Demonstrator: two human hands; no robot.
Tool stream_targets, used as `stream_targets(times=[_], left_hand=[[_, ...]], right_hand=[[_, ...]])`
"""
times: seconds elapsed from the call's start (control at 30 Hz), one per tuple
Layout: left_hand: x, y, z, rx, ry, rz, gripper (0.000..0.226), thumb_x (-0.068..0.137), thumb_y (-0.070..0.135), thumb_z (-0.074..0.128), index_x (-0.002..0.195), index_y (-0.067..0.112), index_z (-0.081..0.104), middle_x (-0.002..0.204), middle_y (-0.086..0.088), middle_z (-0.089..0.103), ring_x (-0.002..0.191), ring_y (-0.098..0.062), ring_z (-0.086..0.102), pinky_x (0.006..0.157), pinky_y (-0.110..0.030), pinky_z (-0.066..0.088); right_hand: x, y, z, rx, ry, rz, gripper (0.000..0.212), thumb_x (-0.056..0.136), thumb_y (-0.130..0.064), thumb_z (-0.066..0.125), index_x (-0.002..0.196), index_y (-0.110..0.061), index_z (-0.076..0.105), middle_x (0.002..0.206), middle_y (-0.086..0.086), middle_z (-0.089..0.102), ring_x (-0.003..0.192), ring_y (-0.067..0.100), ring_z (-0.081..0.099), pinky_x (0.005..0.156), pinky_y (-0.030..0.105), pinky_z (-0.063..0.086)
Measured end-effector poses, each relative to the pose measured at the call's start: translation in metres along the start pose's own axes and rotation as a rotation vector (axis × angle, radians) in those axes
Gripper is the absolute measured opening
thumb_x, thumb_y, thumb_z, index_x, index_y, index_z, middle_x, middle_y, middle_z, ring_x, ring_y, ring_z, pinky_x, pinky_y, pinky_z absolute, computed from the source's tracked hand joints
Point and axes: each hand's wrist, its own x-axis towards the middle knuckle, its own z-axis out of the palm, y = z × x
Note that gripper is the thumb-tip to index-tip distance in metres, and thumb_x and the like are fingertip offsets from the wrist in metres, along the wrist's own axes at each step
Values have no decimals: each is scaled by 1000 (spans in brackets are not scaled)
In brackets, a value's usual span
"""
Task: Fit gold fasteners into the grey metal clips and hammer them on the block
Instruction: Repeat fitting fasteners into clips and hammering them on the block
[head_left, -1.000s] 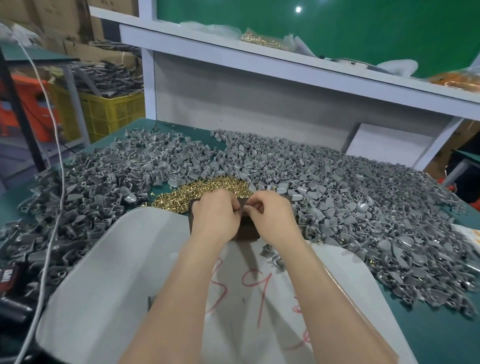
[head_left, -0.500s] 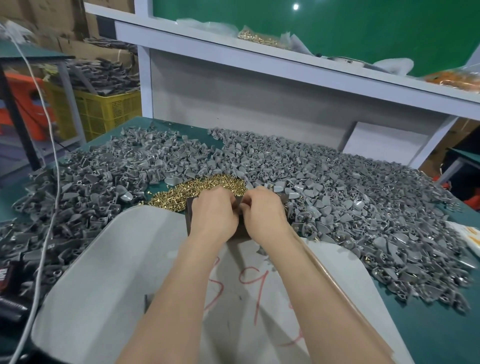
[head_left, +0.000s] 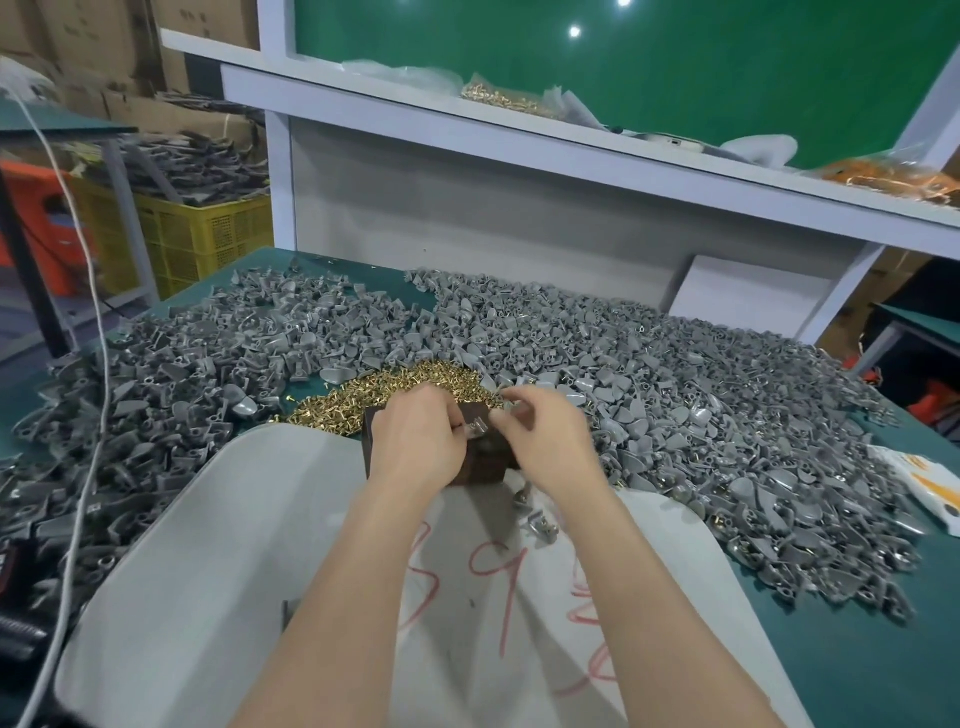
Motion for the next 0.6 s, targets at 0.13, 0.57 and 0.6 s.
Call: stream_targets(times=[0.13,0.57,0.6], left_hand=[[3,-1,2,-18,-14,-20,8,87,20,65,80,22,66,91,0,66,94,-25,59,86,-41,49],[3,-3,2,-21,-1,-11,7,87,20,64,85,18,71,92,-2,67,94,-27,58,84,-42,50],[3,-3,2,-24,1,-11,8,87,20,64,85,18,71,92,-3,67,94,-27,58,84,-42,50]], right_hand=[[-8,31,-16,-399,-102,264,32,89,-43,59,104,-15,53,92,1,60,82,19,61,81,38,52],[-26,8,-49,-17,139,-111,37,97,-25,50,133,-21,47,103,0,63,81,17,59,71,29,47],[-28,4,-49,15,177,-162,40,96,-26,51,137,-26,48,110,-2,65,84,16,62,72,24,48]])
